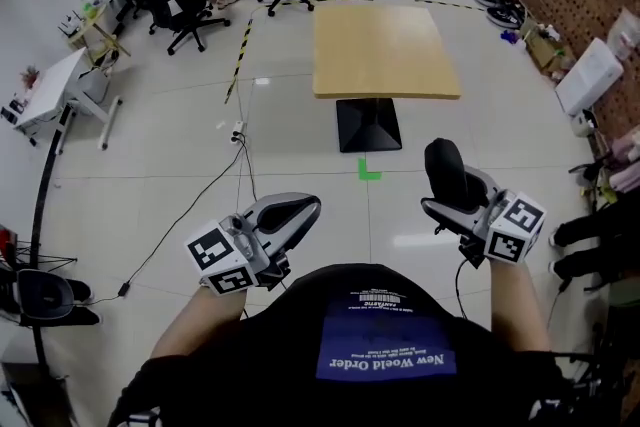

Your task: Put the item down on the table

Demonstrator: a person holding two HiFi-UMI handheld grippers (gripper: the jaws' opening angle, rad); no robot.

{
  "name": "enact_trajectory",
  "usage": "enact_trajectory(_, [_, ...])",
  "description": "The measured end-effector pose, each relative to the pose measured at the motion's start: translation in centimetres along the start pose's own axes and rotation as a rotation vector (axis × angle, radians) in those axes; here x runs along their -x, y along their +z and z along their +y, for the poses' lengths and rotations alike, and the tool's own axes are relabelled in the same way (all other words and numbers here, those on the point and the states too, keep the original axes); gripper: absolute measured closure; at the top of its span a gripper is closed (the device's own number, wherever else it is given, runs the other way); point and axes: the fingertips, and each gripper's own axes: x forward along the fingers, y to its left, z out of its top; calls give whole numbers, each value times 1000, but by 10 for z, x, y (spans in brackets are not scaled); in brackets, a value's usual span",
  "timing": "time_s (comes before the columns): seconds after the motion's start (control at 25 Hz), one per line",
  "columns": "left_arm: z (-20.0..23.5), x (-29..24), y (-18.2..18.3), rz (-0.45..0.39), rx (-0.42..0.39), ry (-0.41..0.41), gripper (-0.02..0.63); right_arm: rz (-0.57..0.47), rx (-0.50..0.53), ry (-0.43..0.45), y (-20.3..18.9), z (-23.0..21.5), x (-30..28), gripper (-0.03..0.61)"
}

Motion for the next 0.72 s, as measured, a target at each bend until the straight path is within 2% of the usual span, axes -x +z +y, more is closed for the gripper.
enact_trajectory(0.28, [62,-56,5,0,2,20,621,8,-10,15,10,-84,-23,242])
enact_trajectory(0.72, [163,-191,45,-72,-11,176,621,47,52,185,75,-261,-66,242])
